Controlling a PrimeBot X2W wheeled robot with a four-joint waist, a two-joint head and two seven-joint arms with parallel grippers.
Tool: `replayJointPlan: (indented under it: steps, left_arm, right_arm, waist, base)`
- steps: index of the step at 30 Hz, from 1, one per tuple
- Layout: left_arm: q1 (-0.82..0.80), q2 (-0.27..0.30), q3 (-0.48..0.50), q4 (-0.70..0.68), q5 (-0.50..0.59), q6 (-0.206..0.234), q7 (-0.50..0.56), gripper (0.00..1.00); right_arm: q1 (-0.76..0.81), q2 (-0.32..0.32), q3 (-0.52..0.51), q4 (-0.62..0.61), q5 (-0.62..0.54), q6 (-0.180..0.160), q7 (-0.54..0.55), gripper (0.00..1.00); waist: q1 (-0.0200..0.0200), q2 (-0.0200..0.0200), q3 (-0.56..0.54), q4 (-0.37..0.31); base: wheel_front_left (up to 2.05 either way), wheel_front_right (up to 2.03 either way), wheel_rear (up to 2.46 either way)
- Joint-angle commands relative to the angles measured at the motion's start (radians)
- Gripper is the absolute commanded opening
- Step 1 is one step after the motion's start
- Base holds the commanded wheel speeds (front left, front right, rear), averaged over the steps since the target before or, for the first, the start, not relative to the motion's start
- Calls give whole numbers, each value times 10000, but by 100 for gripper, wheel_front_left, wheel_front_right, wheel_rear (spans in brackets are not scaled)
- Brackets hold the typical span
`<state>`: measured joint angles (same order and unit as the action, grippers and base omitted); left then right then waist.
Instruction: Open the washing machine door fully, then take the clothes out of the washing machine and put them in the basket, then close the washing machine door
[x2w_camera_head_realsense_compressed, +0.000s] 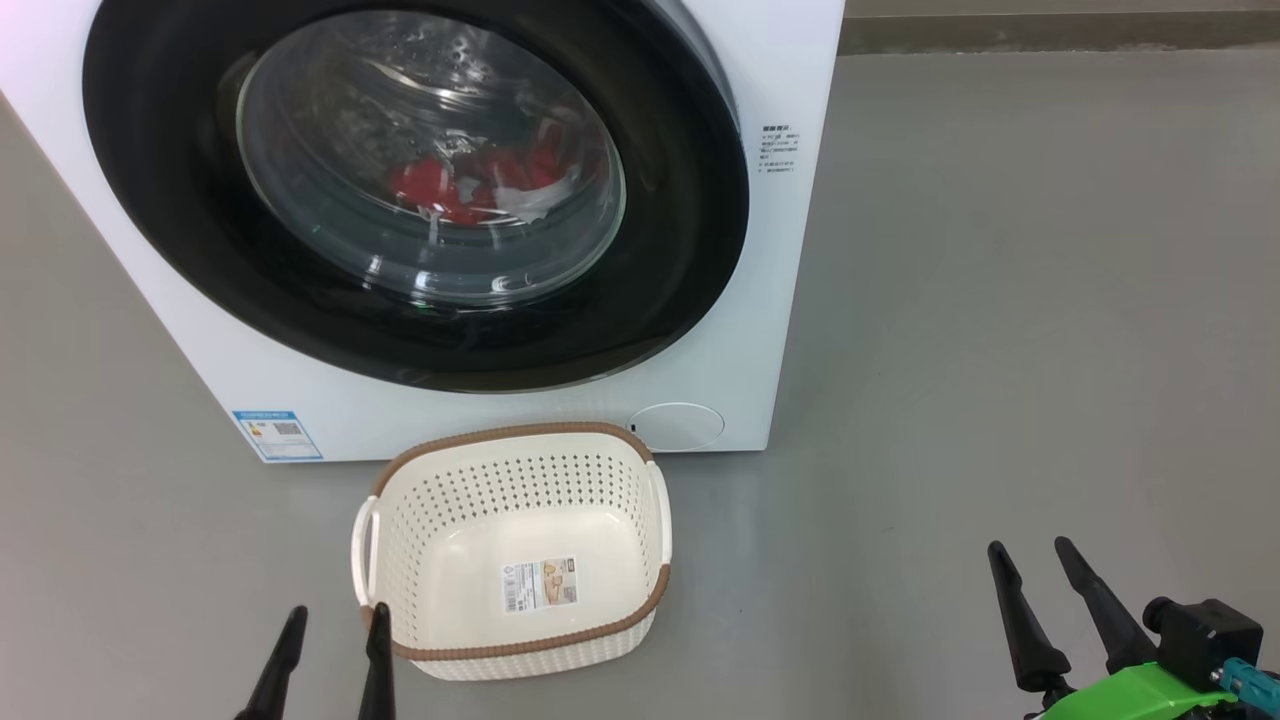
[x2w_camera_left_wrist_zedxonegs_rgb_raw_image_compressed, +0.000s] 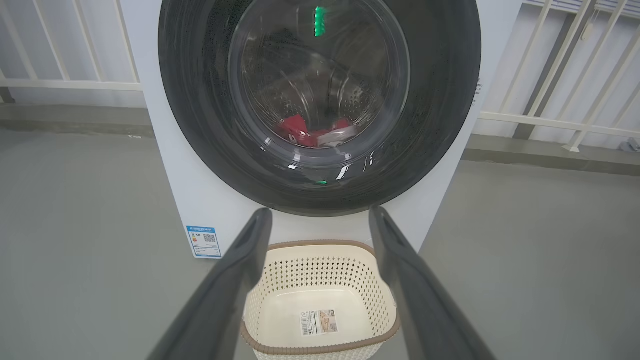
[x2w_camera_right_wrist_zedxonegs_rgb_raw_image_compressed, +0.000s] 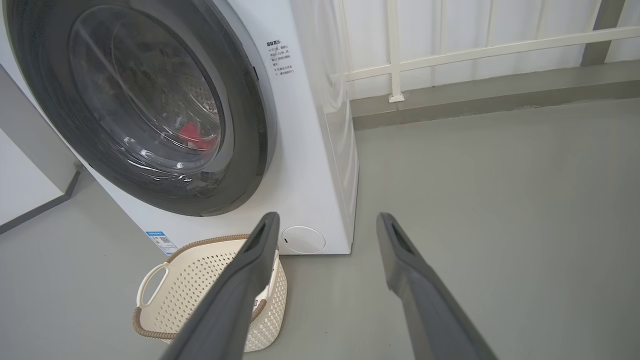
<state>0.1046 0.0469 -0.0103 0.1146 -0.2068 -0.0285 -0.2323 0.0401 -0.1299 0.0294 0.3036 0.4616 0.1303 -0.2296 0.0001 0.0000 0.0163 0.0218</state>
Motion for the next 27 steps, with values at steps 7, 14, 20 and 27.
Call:
replayJointPlan:
  steps: [7,14,20,27]
  left_arm:
    - [-127,35,381,-241,455,-192,-295,100]
    - [-159,35,346,-110,445,-299,-295,100]
    - [-216,34,350,-93,416,-336,-295,100]
    - [-336,34,247,-98,320,-346,-295,100]
  right_arm:
    - [100,-213,30,-121,-685,4,-322,100]
    - [84,-111,-87,-112,-733,4,-322,100]
    - [27,-12,-161,-246,-713,4,-322,100]
    - [-426,215,-76,-622,28,4,-322,0]
  waist:
    - [-1,0,34,-3]
    - [-1,0,72,-63]
    - [-1,0,101,-61]
    - [-1,0,251,-4]
  base:
    - [0,0,0]
    - [0,0,0]
    - [0,0,0]
    - [0,0,0]
